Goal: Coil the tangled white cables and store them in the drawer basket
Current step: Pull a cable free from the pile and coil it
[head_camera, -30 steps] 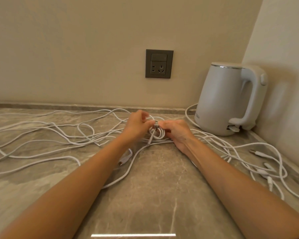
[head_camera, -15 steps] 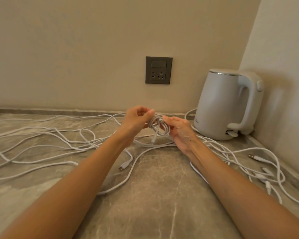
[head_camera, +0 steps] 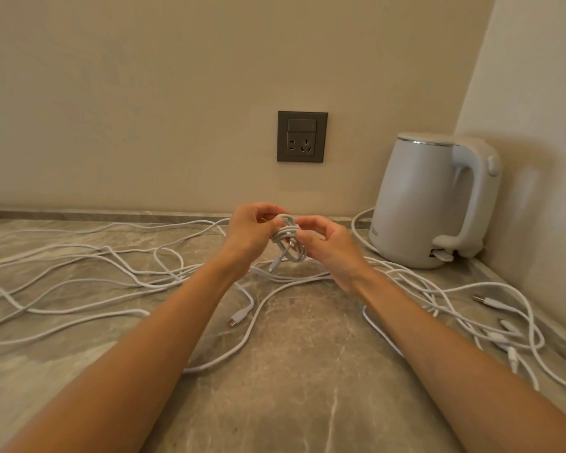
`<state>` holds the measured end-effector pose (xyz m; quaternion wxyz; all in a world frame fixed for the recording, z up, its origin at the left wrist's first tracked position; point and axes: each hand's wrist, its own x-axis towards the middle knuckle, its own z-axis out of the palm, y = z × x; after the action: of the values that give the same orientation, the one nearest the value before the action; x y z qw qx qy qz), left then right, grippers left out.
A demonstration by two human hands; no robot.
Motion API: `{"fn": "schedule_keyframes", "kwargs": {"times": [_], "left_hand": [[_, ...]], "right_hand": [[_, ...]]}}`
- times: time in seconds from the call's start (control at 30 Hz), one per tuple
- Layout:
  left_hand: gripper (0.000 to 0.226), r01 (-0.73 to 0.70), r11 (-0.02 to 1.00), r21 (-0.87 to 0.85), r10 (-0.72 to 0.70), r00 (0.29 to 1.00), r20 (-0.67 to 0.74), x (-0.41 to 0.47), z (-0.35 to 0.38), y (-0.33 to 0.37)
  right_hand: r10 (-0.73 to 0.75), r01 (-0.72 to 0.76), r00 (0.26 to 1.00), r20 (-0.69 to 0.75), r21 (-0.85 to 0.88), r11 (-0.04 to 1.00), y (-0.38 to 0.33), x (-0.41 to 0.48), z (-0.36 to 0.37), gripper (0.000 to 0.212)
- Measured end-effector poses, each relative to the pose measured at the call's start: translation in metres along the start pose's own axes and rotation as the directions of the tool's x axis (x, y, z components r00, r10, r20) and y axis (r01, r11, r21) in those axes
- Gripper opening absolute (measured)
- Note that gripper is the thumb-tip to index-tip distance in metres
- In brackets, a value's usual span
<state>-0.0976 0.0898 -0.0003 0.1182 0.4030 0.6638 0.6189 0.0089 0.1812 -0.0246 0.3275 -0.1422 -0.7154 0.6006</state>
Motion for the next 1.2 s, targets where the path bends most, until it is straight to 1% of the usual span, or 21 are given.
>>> {"fn": "schedule_keyframes", "kwargs": {"times": [0.07, 0.13, 0.27, 0.33, 0.4, 0.5, 0.53, 0.6, 0.7, 0.9, 1.0, 1.07, 1.13, 1.2], "left_hand": [[0.011, 0.014, 0.999, -0.038, -0.014, 1.000, 0.001, 0.000, 0.000, 0.000], [0.013, 0.030, 0.996, -0.087, -0.030, 1.000, 0.002, 0.000, 0.001, 0.000], [0.020, 0.023, 0.993, -0.114, -0.027, 0.999, -0.030, -0.001, 0.006, 0.000], [0.019, 0.022, 0.991, -0.131, -0.028, 0.999, -0.043, -0.001, 0.007, 0.000], [0.016, 0.020, 0.991, -0.132, -0.029, 0.998, -0.059, 0.000, 0.006, -0.001], [0.011, 0.031, 0.989, -0.146, -0.043, 0.996, -0.078, 0.001, 0.003, -0.001], [0.011, 0.041, 0.986, -0.161, -0.054, 0.996, -0.075, 0.000, 0.002, -0.002], [0.011, 0.060, 0.979, -0.195, -0.073, 0.996, -0.059, -0.001, 0.000, -0.002], [0.012, 0.068, 0.973, -0.220, -0.075, 0.997, -0.025, -0.002, -0.002, -0.001], [0.015, 0.071, 0.980, -0.184, -0.075, 0.997, -0.014, -0.009, -0.010, 0.009], [0.023, 0.114, 0.978, -0.176, -0.122, 0.992, -0.037, -0.015, -0.024, 0.017], [0.024, 0.158, 0.980, -0.117, -0.165, 0.985, -0.048, -0.020, -0.038, 0.021], [0.021, 0.197, 0.979, -0.055, -0.198, 0.980, -0.027, -0.028, -0.052, 0.025], [0.021, 0.219, 0.975, -0.030, -0.218, 0.976, 0.011, -0.041, -0.069, 0.029]], "right_hand": [[-0.125, 0.112, 0.991, -0.051, -0.201, 0.973, 0.004, 0.002, 0.004, 0.008], [-0.213, 0.179, 0.974, -0.074, -0.324, 0.929, 0.006, 0.002, 0.009, 0.011], [-0.241, 0.187, 0.963, -0.123, -0.344, 0.920, 0.005, 0.004, 0.009, 0.019], [-0.194, 0.151, 0.971, -0.137, -0.272, 0.950, 0.004, 0.005, 0.008, 0.020], [-0.114, 0.097, 0.984, -0.138, -0.121, 0.988, 0.003, 0.005, 0.008, 0.016], [0.009, -0.005, 0.998, -0.064, 0.062, 0.998, 0.001, 0.005, 0.012, 0.018], [0.050, -0.047, 0.998, -0.033, 0.103, 0.994, 0.000, 0.005, 0.012, 0.020], [0.100, -0.102, 0.995, 0.023, 0.128, 0.987, -0.001, 0.005, 0.009, 0.021], [0.094, -0.103, 0.993, 0.077, 0.129, 0.986, -0.001, 0.003, 0.007, 0.019], [0.070, -0.083, 0.994, 0.088, 0.143, 0.986, -0.011, 0.001, 0.012, 0.013], [0.077, -0.089, 0.995, 0.062, 0.229, 0.969, -0.020, 0.000, 0.020, 0.007], [0.089, -0.103, 0.994, 0.059, 0.302, 0.948, -0.027, 0.000, 0.028, 0.007], [0.093, -0.112, 0.993, 0.069, 0.350, 0.930, -0.036, -0.001, 0.037, 0.007], [0.079, -0.111, 0.992, 0.096, 0.398, 0.911, -0.049, -0.004, 0.054, 0.007]]}}
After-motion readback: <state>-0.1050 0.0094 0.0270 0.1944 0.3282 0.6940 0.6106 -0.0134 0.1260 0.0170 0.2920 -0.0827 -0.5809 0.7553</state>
